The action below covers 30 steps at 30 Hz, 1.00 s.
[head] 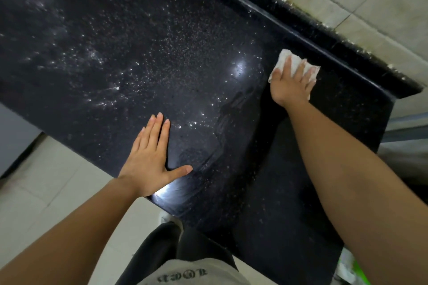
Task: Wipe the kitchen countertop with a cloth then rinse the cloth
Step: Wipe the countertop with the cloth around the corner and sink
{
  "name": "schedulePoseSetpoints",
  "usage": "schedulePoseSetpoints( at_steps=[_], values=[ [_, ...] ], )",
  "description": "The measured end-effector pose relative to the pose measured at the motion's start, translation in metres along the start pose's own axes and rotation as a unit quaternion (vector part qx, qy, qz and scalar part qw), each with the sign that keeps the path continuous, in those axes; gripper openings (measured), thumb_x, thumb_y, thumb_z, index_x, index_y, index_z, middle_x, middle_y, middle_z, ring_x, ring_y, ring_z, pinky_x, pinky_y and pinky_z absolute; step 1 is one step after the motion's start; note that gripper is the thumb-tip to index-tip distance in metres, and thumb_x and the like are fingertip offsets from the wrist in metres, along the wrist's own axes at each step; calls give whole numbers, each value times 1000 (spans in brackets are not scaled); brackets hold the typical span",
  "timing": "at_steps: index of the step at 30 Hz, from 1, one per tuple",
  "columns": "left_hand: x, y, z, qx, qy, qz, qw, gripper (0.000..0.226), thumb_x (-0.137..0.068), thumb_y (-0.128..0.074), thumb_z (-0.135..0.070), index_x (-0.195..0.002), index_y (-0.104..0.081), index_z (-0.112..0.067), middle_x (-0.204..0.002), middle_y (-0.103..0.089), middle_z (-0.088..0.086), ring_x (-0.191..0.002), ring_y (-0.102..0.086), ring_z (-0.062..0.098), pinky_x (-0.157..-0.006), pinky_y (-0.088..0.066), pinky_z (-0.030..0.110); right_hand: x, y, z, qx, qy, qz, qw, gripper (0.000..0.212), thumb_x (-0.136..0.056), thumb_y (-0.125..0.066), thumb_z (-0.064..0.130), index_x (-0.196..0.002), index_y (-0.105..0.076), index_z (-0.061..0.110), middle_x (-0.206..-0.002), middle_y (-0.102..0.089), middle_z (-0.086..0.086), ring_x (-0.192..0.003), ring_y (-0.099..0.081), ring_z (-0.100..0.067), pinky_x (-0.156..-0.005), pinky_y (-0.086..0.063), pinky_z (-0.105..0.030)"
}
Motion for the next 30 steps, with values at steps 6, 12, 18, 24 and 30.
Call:
schedulePoseSetpoints(
  at_steps=[6,12,18,24,30],
  values=[
    [0,2,-1,-3,0,6,1000,116,-71,-26,-88,-147,20,-13,-152,32,3,-138,34,15,-111,17,33,41,-30,54,55,158,32,985,57,-101,-6,49,-153,9,32,-160,19,-8,-145,22,-29,-117,16,-45],
    [0,2,-1,3,0,21,1000,117,-69,-20,-90,-146,23,-13,-150,36,1,-137,36,14,-111,18,33,113,-64,76,127,302,59,943,55,-102,-10,47,-152,8,33,-160,18,-6,-145,24,-27,-116,17,-43],
    [-1,2,0,1,1,21,1000,118,-67,-14,-91,-146,24,-13,-151,36,2,-137,36,15,-110,18,33,107,-50,42,184,369,47,910,58,-90,4,55,-146,11,41,-162,9,2,-147,17,-20,-116,14,-38],
    [-2,2,0,3,0,19,1000,117,-69,-18,-90,-146,24,-12,-151,35,3,-136,37,15,-109,21,32,22,-7,12,53,108,13,993,54,-101,-9,50,-153,1,38,-162,11,-1,-148,14,-23,-117,12,-42],
    [-2,3,-1,1,-5,14,1000,116,-72,-20,-88,-145,24,-10,-151,35,6,-137,37,16,-105,31,27,-18,3,43,0,20,6,1000,57,-101,-10,46,-154,6,30,-160,18,-8,-146,19,-31,-117,14,-47]
  ],
)
Point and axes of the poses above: each hand's wrist, its own x-axis away from the middle knuckle, its own y-axis out of the back of the hand, z = x × y, the point moved 8 cm from there along -x, towards the middle knuckle
